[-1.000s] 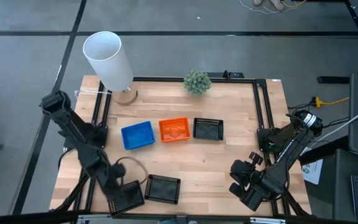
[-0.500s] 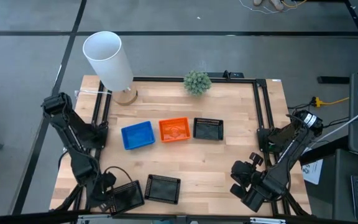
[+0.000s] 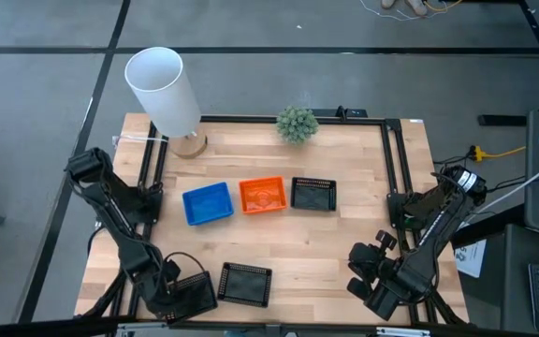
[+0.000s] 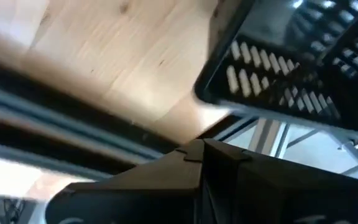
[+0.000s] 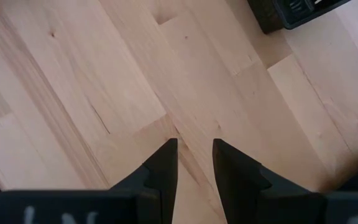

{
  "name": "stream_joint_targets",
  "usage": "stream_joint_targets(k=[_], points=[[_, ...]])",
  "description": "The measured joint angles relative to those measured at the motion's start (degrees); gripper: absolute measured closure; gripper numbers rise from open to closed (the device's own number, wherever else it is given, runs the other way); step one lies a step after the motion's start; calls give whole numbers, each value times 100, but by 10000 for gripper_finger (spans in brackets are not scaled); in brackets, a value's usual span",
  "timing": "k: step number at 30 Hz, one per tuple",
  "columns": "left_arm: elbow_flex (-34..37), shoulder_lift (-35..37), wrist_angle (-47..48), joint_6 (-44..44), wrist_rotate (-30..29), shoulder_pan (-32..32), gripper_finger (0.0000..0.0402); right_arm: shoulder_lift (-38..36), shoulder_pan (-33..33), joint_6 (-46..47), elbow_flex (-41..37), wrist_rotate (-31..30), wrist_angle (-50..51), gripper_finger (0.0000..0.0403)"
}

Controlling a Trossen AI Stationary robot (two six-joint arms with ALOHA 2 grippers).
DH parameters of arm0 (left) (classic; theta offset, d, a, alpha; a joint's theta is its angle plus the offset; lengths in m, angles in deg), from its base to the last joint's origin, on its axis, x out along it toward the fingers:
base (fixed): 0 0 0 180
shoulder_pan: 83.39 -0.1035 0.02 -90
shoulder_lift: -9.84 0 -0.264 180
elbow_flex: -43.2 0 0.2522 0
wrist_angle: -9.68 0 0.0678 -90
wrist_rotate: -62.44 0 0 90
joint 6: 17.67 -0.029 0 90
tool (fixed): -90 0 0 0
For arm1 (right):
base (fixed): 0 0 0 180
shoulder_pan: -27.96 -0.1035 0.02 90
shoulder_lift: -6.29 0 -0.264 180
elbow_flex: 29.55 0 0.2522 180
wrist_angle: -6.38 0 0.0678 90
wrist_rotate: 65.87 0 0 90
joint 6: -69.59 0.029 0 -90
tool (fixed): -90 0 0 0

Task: Stack baskets by color
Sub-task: Move the black bins from most bottom left to the center of the table

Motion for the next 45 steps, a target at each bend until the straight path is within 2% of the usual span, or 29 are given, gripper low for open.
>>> stream_joint_targets(k=[1, 2, 7, 9, 16, 19, 25, 28, 31, 35, 38, 41, 45], points=[[1, -35, -31, -85, -50, -19, 401, 0, 0, 4, 0, 0, -2, 302], [36, -92, -351, -42, -351, -26, 401, 2, 0, 6, 0, 0, -4, 302], [-7, -501, -1005, -671, -744, -125, 401, 1, 6, 9, 0, -3, -16, 302], [4, -634, -942, -781, -994, -188, 401, 0, 20, 7, 0, -27, -17, 302], [-2, -747, -459, -1555, -990, -647, 401, 0, 44, 18, 0, -44, -37, 302], [-2, -677, -208, -2147, -1050, -820, 401, 2, 46, 22, 0, -44, -102, 302], [-119, -95, 935, -3342, -1101, -1247, 401, 1, 46, 26, 0, -45, -189, 302], [-445, 236, 1742, -3883, -1433, -1468, 401, 1, 46, 29, 0, -46, -216, 302], [-790, 316, 1674, -4538, -1829, -1711, 401, 2, 46, 30, 0, -48, -233, 302], [-1429, 50, 1807, -4904, -1072, -1863, 401, 1, 46, 30, 0, -48, -265, 302], [-1910, -34, 1960, -4954, -952, -1625, 401, 2, 46, 26, 0, -48, -273, 302], [-2419, -132, 1846, -4681, -1451, -1264, 401, 2, 43, 23, 0, -52, -274, 302], [-2881, -623, 1540, -4500, -2195, -863, 401, 2, 44, 10, 0, -169, -274, 302]])
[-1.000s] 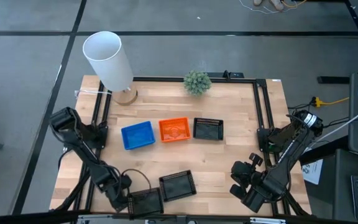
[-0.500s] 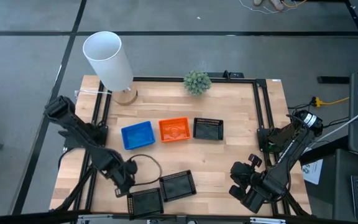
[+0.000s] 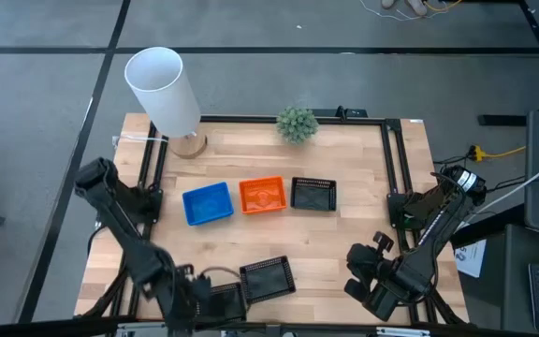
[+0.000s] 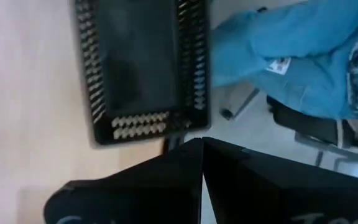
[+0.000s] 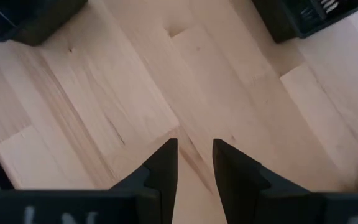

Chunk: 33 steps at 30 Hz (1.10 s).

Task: Stack baskets by color
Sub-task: Move the black bins from most bottom left to the center of the table

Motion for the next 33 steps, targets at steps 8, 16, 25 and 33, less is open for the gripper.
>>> stream_joint_targets(k=[8, 16, 25, 33], points=[[-533, -1488, 41, -705, -585, -124, 401, 0, 2, -10, 0, -135, -1, 302], [-699, -2297, 175, -1715, -437, -686, 401, 0, -4, -16, 0, -50, -89, 302], [-701, -2353, 172, -3661, -893, -1907, 401, 0, -4, -28, 0, -48, -87, 302], [-850, -2264, -10, -4829, -1319, -2932, 401, -1, -4, -18, 0, 46, -103, 302]])
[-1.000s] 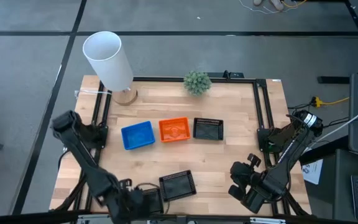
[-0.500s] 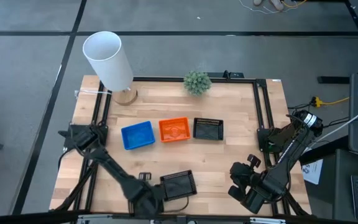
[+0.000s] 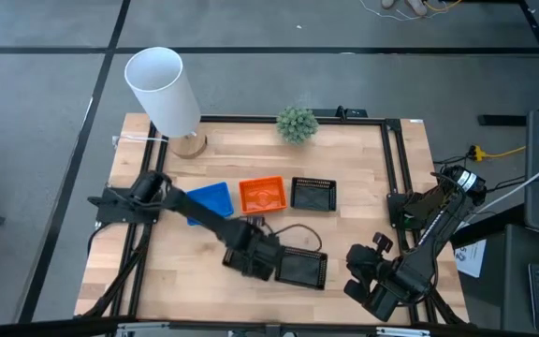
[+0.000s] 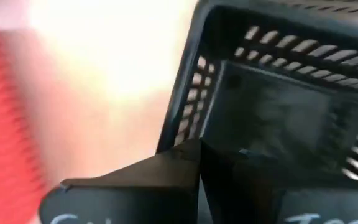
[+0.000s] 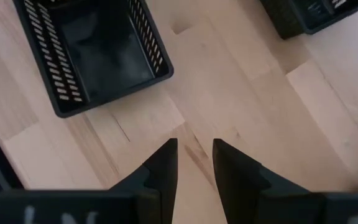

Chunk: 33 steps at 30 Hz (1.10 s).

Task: Stack baskets by color
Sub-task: Move the black bins from most bottom left to the center of the table, then stack the bottom right black bin on the top of the top black bins

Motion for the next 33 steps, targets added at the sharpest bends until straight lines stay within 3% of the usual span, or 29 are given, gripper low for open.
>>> stream_joint_targets(k=[10, 16, 21, 26, 29, 33], points=[[-2012, 882, 2798, -104, 101, 424, 401, 3, -2, 28, 0, 134, -152, 302], [-2028, 2199, 3938, 237, -731, 829, 401, 3, 132, -62, 2, -977, -239, 302], [-909, 3632, 3863, 1017, -1614, 1241, 402, 3, 265, -338, 2, -1027, -303, 302], [895, 5118, 3013, 1663, -2410, 1777, 402, 3, 304, -965, 2, -1036, -257, 302], [2075, 6014, 1933, 1390, -2750, 2014, 401, 3, 299, -1031, 2, -1048, -252, 302], [3558, 7078, -58, 329, -2812, 1991, 401, 3, 337, -1033, 2, -1565, -250, 302]])
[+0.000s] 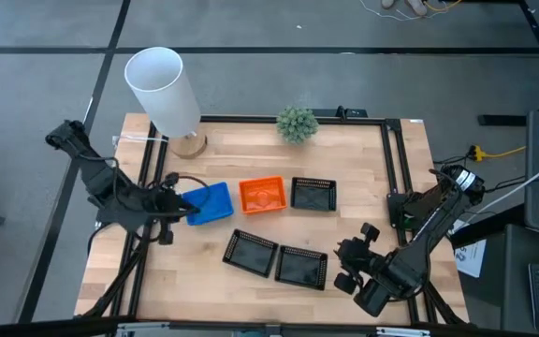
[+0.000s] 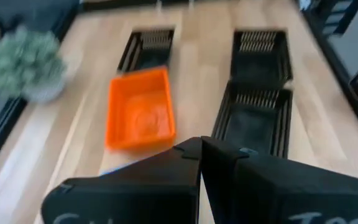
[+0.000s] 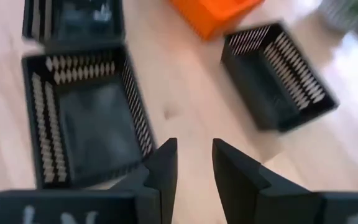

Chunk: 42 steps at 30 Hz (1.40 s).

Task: Stack baskets by color
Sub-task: Stack the bottom right black bin on the top of the top black bins

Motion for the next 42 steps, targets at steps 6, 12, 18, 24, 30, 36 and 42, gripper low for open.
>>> stream_joint_targets(k=[6, 12, 18, 24, 30, 36, 42], points=[[2114, 887, -3301, -1617, 479, -657, 401, 0, 220, -304, 0, -556, 20, 302], [3419, 1180, -5205, -1847, 1706, -1589, 401, 0, 573, -938, 0, -1137, 33, 302], [3800, 1222, -5755, -2139, 2728, -2411, 401, 0, 1164, -1525, 121, -1551, 37, 302], [4161, 1225, -5887, -2283, 3270, -2993, 401, 0, 1765, -2117, 255, -1549, 29, 302], [4673, 1431, -6438, -2243, 3373, -3119, 401, -1, 2250, -2399, 275, -1347, 34, 302], [5006, 1929, -6292, -1903, 3445, -3119, 401, -42, 2747, -2643, 278, -625, 85, 302], [5006, 2514, -5783, -2129, 3621, -3117, 401, -55, 2977, -2730, 278, -341, 72, 302]])
